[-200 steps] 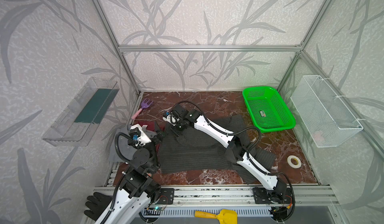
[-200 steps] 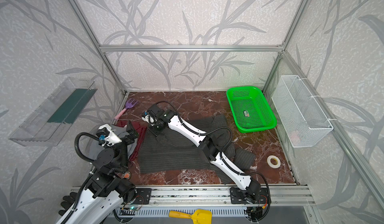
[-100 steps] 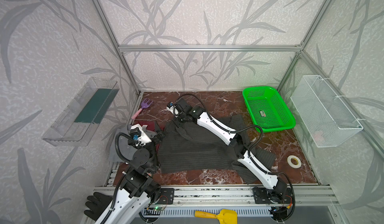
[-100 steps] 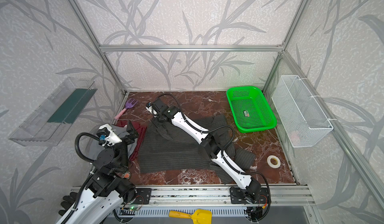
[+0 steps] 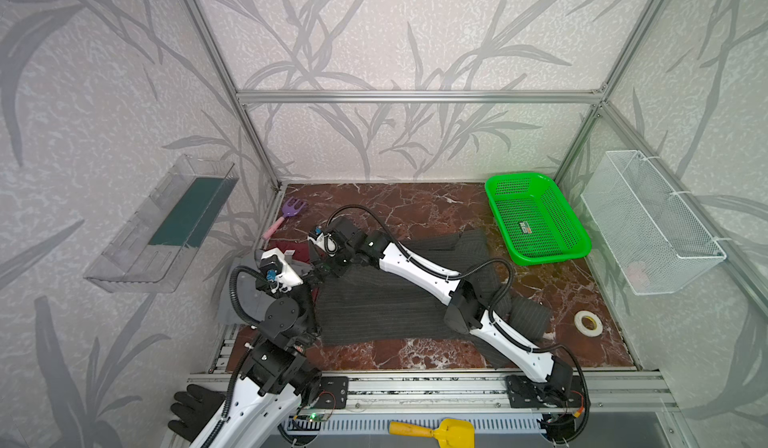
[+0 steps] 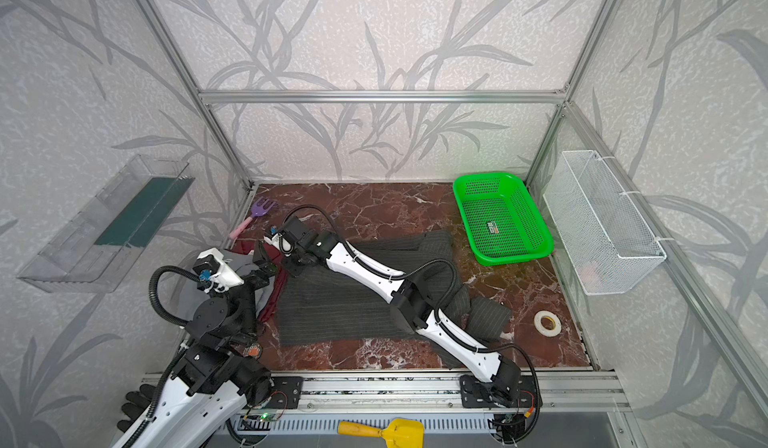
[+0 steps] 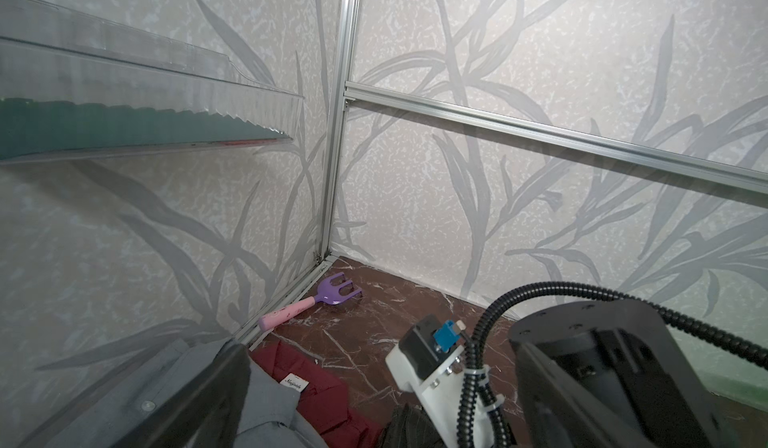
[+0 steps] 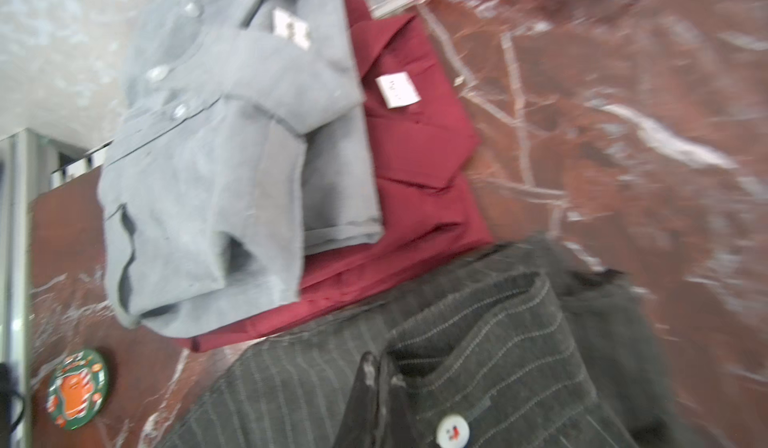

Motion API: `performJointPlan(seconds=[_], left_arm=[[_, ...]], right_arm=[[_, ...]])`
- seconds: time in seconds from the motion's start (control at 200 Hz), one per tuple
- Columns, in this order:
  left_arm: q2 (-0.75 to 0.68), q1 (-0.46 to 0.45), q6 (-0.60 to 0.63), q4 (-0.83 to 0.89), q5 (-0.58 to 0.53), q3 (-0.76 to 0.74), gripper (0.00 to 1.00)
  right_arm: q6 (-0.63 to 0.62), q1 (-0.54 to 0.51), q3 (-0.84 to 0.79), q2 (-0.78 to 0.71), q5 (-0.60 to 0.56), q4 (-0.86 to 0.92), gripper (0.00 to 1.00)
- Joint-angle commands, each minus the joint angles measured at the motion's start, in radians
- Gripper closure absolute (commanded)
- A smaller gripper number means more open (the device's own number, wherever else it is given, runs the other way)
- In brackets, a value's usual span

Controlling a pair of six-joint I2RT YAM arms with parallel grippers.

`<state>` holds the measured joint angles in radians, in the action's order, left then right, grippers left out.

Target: Fold and stack the long sleeve shirts

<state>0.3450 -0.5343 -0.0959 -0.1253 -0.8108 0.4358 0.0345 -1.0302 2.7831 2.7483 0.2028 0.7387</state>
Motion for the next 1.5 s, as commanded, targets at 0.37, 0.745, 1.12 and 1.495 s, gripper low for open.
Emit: performJointPlan(seconds=[0.37,0.745,1.12,1.495], left_arm=[[0.017,0.004,0.020,-0.012,-0.003,-0.009,0.01],[0.028,0.004,0.017,-0.005,0.014,-0.007,0.01],[0.185,0.004,-0.122,0.155,0.219,0.069,0.01],[0.498,0.004,-0.256,0.219,0.351,0.154,0.03]], right_arm=[[0.108,0.152,0.036,-0.028,0.124,0.085,0.47],[0.118,0.231,-0.034,-0.269,0.041,0.240,0.18],[0.309,0.413,-0.742,-0.742,-0.245,0.187,0.27],[0.507,0.588,-1.567,-1.129,-0.091,-0.251,0.33]])
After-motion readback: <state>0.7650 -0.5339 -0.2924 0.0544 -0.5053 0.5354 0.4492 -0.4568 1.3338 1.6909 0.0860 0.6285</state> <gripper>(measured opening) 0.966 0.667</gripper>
